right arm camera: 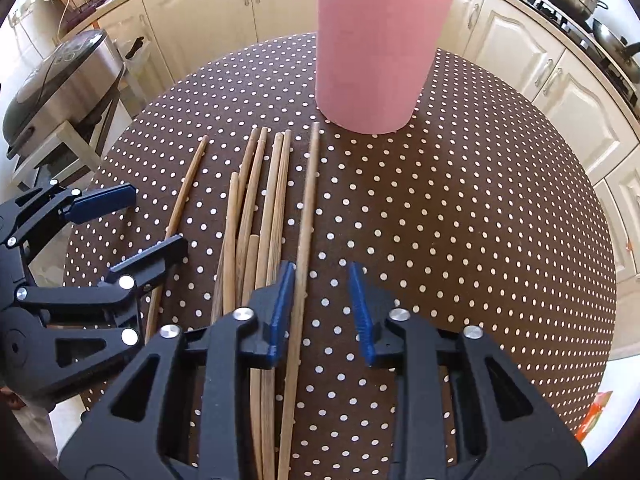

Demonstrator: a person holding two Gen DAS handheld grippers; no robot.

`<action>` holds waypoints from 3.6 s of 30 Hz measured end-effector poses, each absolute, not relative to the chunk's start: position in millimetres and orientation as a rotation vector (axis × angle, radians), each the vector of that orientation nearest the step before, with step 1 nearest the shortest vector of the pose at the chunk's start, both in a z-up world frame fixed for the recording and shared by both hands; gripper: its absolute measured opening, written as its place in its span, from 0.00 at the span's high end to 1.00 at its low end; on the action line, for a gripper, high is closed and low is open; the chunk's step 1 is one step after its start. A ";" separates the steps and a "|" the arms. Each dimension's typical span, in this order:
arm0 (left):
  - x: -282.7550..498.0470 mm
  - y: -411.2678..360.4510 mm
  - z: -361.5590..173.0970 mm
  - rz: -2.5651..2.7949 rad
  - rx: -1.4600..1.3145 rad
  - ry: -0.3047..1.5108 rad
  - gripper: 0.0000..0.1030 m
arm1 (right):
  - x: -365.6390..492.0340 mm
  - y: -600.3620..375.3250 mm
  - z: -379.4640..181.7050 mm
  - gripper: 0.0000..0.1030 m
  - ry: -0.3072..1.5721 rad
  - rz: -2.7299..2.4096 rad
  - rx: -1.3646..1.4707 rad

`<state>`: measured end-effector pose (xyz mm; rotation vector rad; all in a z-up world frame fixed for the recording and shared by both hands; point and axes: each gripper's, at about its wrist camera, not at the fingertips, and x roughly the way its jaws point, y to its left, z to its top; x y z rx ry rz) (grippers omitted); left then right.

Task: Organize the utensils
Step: 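Close each gripper on one wooden chopstick from the pile, then lift both held chopsticks upright and carry them above the pink cup, then lower the chopsticks into the pink cup and open both grippers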

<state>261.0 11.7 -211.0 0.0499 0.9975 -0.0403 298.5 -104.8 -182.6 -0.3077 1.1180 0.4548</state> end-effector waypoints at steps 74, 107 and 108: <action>372.7 -13.6 -36.0 -0.257 -0.241 -0.015 0.94 | 374.8 -182.4 0.5 0.94 0.212 0.471 0.193; 350.0 4.2 -78.1 -0.201 -0.194 0.057 0.94 | 348.3 -204.9 -39.7 0.94 0.233 0.434 0.167; 346.5 5.2 -79.0 -0.197 -0.193 0.060 0.94 | 346.1 -206.5 -41.1 0.94 0.236 0.431 0.169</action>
